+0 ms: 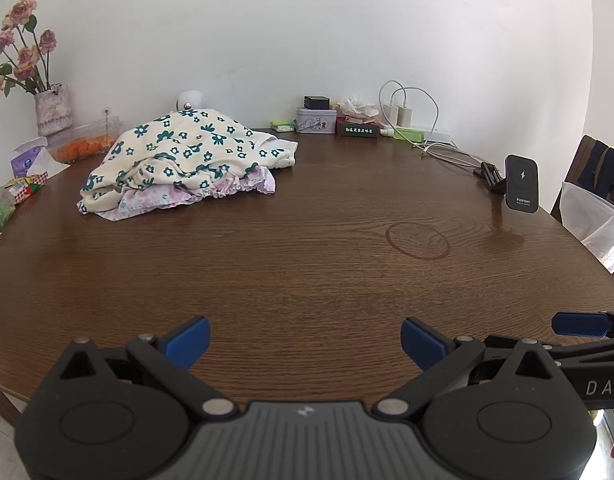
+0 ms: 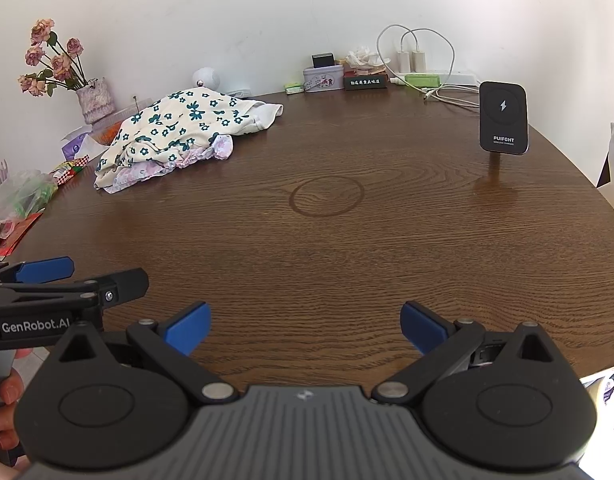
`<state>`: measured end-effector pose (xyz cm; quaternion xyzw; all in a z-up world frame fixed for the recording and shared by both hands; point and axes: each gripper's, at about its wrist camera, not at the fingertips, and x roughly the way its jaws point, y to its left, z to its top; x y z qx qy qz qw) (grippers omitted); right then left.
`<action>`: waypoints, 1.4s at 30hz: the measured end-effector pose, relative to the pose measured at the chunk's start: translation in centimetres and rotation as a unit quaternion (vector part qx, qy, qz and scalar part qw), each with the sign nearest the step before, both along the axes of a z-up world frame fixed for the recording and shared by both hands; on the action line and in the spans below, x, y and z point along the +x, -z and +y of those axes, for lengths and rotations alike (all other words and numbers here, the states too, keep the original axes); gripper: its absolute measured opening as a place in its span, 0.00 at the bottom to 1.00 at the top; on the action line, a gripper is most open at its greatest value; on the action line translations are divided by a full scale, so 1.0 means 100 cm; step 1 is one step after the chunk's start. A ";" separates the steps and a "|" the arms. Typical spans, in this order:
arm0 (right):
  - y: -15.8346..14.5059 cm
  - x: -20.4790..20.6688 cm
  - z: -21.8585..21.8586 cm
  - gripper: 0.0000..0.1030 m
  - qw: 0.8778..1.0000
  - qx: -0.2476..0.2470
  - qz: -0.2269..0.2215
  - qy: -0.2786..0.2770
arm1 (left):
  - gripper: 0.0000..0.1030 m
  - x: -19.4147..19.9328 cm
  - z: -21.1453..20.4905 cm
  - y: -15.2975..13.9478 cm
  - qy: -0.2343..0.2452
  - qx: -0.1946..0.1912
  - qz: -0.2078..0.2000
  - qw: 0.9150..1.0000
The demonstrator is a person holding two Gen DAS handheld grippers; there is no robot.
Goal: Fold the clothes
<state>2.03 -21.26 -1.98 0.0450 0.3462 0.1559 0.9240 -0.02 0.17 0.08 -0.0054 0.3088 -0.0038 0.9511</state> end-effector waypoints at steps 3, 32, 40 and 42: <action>0.000 0.000 0.000 1.00 1.000 0.000 0.001 -0.001 | 0.99 0.000 0.000 0.000 0.000 0.000 0.000 1.000; 0.001 0.000 -0.001 1.00 1.000 0.002 0.002 0.001 | 0.99 -0.001 0.001 0.001 -0.002 -0.002 0.001 1.000; 0.001 0.000 -0.001 1.00 1.000 0.002 0.002 0.000 | 0.99 -0.001 0.001 0.002 -0.003 -0.001 0.001 1.000; 0.001 -0.001 -0.001 1.00 1.000 0.003 0.002 0.000 | 0.99 -0.001 0.001 0.002 -0.004 -0.001 0.001 1.000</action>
